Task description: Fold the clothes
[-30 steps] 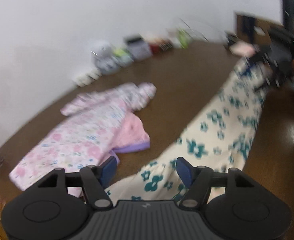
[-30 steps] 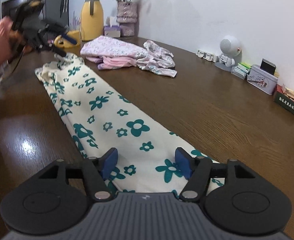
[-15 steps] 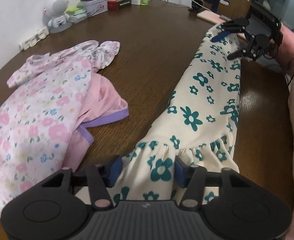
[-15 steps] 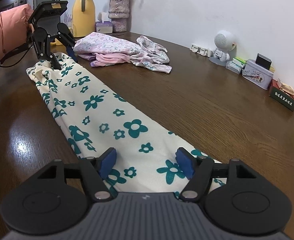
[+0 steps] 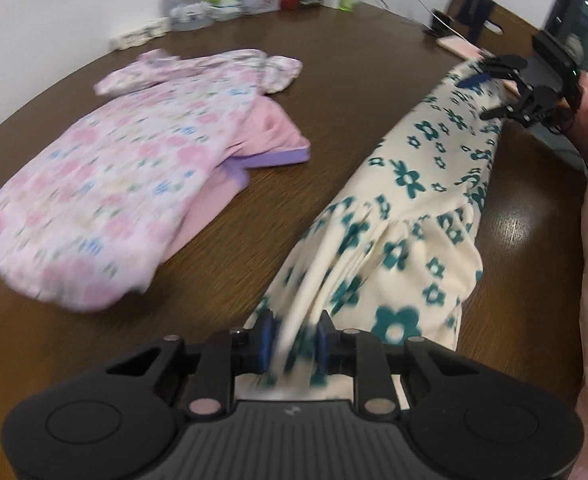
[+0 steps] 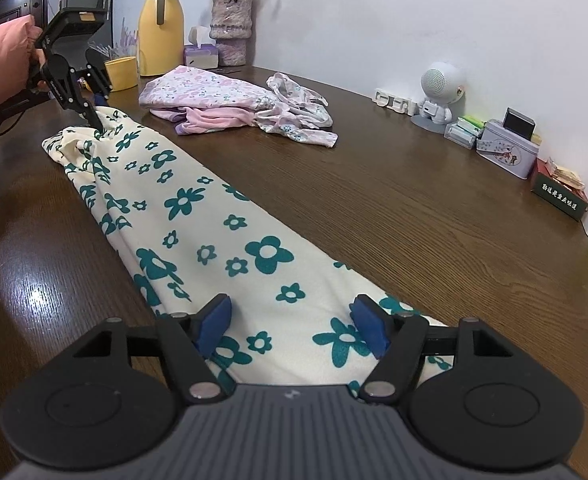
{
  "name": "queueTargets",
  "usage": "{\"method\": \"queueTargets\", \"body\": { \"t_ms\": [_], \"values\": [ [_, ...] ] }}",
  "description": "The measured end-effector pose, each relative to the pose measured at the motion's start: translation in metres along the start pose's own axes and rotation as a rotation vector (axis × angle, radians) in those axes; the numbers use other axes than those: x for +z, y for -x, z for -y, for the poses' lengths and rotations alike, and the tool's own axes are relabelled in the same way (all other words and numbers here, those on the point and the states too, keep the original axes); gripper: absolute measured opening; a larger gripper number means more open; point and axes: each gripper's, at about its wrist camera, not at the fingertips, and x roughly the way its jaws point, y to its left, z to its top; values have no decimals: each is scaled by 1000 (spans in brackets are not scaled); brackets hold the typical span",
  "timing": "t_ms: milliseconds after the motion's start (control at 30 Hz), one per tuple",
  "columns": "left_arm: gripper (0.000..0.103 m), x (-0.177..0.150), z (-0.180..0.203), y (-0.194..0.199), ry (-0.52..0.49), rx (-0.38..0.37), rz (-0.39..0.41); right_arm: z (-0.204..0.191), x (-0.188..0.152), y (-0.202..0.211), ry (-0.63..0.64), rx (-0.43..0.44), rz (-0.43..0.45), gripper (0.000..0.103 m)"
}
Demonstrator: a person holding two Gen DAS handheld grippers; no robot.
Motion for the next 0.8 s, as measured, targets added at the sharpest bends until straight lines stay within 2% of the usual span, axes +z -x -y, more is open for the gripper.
{"method": "queueTargets", "body": {
  "t_ms": [167,300,333,367,433,467,500,600,633,700,800],
  "values": [
    [15,-18,-2,13,46,49,19,-1,2,-1,0,0,-2,68],
    [17,-23,4,24,32,177,-1,-1,3,-2,1,-3,-5,68],
    [17,-23,6,30,39,199,21,-1,3,-2,3,-3,-6,68],
    [21,-22,11,37,38,207,57,-1,4,-2,4,-2,-8,68],
    [38,-12,36,45,-23,214,136,-1,5,-3,7,0,-12,68],
    [53,-5,55,45,-83,221,167,-1,5,-3,9,1,-16,68],
    [61,1,74,43,-146,214,191,-1,6,-4,11,3,-20,68],
    [61,15,121,29,-302,109,198,-1,9,-5,22,12,-36,68],
    [61,18,131,20,-336,99,176,0,10,-6,27,13,-43,68],
    [61,21,143,4,-378,97,132,0,13,-7,39,17,-56,68],
    [60,23,143,-17,-384,128,68,0,15,-9,55,27,-66,68]
  ]
}}
